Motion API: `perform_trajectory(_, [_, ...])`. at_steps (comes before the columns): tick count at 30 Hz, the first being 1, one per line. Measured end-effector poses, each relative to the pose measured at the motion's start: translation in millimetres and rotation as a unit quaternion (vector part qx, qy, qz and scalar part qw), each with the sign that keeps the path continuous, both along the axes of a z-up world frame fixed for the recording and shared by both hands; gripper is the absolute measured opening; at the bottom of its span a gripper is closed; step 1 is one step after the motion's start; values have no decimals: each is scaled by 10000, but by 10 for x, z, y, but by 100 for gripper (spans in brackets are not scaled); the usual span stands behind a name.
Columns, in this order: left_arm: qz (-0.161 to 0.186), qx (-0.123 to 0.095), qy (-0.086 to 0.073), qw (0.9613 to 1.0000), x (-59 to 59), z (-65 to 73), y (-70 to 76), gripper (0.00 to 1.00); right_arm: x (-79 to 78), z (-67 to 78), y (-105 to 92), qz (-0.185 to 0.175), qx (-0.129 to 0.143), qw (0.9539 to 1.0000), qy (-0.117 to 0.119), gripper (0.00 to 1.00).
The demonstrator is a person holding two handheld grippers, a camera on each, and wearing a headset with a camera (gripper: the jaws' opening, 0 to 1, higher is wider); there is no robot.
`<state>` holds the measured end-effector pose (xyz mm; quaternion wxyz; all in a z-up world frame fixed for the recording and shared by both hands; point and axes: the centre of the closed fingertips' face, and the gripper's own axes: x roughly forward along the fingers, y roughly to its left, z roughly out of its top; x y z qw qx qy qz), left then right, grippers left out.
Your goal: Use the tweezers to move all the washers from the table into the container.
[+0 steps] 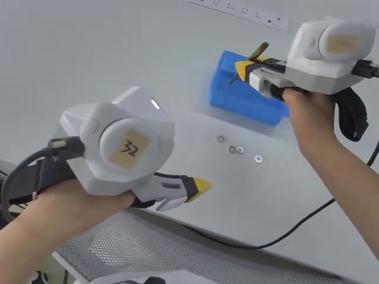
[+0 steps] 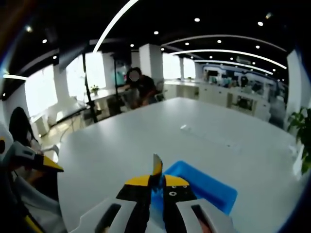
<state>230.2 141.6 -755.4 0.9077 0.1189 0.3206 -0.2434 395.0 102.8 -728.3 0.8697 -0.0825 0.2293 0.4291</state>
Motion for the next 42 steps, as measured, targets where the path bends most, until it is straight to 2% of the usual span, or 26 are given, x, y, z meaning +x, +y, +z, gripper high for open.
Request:
perform_trajectory(6, [33, -13, -34, 10000, 3, 16, 0, 97, -254, 35, -62, 36, 31, 10000, -16, 4])
perform_trajectory(12, [10, 24, -48, 10000, 2, 13, -17, 97, -473, -178, -155, 25, -65, 9997, 250, 4])
perform_trajectory(17, [-13, 25, -12, 10000, -8, -5, -35, 97, -589, -394, -205, 32, -193, 9986, 484, 4])
perform_trajectory(23, [-2, 26, -3, 10000, -10, -15, -28, 96, -638, -620, -179, 72, -285, 9970, 722, 5])
perform_trajectory(25, [16, 29, 0, 10000, -7, -21, -16, 96, -644, -667, -165, 93, -355, 9967, 725, 5])
perform_trajectory(28, [42, 37, 11, 10000, -4, -25, 3, 96, -643, -689, -137, 127, -352, 9966, 737, 5])
perform_trajectory(34, [75, 28, 2, 10000, -1, -18, 23, 96, -629, -801, -134, 184, -537, 9956, 745, 5])
perform_trajectory(42, [58, 48, 39, 10000, -16, -50, 17, 96, -648, -806, -128, 197, -532, 9955, 759, 5])
